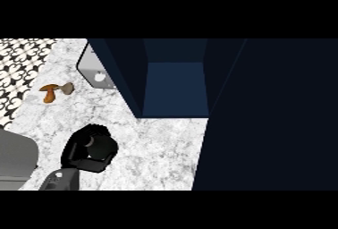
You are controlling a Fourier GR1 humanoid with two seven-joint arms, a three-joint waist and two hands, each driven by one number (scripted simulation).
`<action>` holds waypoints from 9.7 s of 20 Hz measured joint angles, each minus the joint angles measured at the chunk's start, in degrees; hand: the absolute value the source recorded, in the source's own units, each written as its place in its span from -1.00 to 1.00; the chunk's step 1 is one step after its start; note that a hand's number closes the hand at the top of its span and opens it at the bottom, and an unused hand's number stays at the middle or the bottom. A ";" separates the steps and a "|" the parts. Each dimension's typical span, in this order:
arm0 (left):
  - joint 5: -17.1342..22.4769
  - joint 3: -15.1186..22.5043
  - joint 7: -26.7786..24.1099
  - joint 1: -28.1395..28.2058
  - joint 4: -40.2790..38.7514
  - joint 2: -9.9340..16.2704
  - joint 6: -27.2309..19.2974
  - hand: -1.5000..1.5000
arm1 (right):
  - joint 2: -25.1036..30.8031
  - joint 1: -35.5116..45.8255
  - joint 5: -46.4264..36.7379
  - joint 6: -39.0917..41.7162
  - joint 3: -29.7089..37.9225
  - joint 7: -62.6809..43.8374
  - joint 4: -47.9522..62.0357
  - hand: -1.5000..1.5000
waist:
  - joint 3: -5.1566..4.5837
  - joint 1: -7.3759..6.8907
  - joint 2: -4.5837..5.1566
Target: Pick up the wine, place it into the cabinet and close the cabinet
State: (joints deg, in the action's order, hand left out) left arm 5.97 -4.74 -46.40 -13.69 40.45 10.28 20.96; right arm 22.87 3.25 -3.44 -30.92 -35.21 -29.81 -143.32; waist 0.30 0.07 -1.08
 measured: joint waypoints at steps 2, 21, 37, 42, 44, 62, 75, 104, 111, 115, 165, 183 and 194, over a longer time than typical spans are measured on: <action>0.90 0.84 1.89 2.70 4.29 -1.89 -0.55 1.00 | 0.62 -1.23 0.02 0.17 0.23 1.62 -0.01 -1.00 | -0.03 -0.11 0.16; 3.11 18.62 22.09 16.62 41.06 -10.08 -17.02 1.00 | 3.90 -5.58 -0.25 -1.05 -1.26 5.75 -0.73 -1.00 | -0.30 0.62 0.66; 0.16 20.92 27.97 2.97 37.62 -10.02 -33.60 1.00 | 6.34 -8.85 0.29 -0.48 -0.33 9.82 -0.85 -1.00 | -0.33 1.09 0.92; 0.40 19.95 28.18 -2.47 32.43 -9.99 -34.62 1.00 | 6.80 -9.99 0.68 0.21 0.86 11.07 -0.82 -1.00 | -0.32 1.24 0.97; 0.89 19.55 28.64 -5.22 29.74 -10.09 -35.08 1.00 | 7.37 -10.64 0.82 0.67 1.37 11.61 -0.87 -1.00 | -0.32 1.40 0.99; 12.59 18.65 22.34 -26.07 3.56 -10.27 -37.36 1.00 | 6.81 -14.00 2.39 3.46 2.54 17.16 -0.43 -1.00 | -0.32 2.49 1.35; 15.02 18.51 21.58 -39.18 -15.62 -10.29 -42.00 1.00 | 5.91 -17.06 3.42 5.78 1.54 21.24 -0.19 -1.00 | -0.33 4.20 1.83; 15.77 12.49 14.74 -51.44 -35.21 -6.70 -49.25 -1.00 | 5.63 -20.84 5.03 10.88 2.05 27.60 0.39 -1.00 | -0.38 6.94 3.31; 16.36 11.40 13.88 -52.64 -35.41 -6.24 -47.43 -1.00 | 5.62 -21.35 5.24 11.81 1.97 28.62 0.35 -1.00 | -0.49 7.15 3.38; 17.64 9.93 13.10 -53.49 -34.16 -6.14 -43.17 1.00 | 5.69 -21.73 5.29 11.98 1.97 28.85 0.29 -1.00 | -0.54 6.99 3.25; 29.15 27.80 20.39 -16.03 17.88 -8.46 -29.19 -1.00 | 8.48 -28.48 5.17 9.54 6.04 28.13 -0.98 -1.00 | -0.32 -0.65 0.09; 30.45 29.39 20.57 11.94 46.27 2.75 -25.12 -1.00 | 14.14 -27.72 5.40 16.69 6.02 28.71 -0.92 -1.00 | -0.32 -0.05 0.70; 33.26 21.17 19.03 17.44 49.84 11.45 -19.37 -1.00 | 18.69 -27.62 5.81 26.37 -1.50 30.80 -0.70 1.00 | -0.39 -0.02 0.78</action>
State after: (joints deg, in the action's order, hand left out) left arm 39.22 16.43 -27.37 3.75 90.28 21.73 1.59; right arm 41.56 -24.37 2.38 -4.55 -36.71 0.99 -144.01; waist -0.09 0.05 -0.30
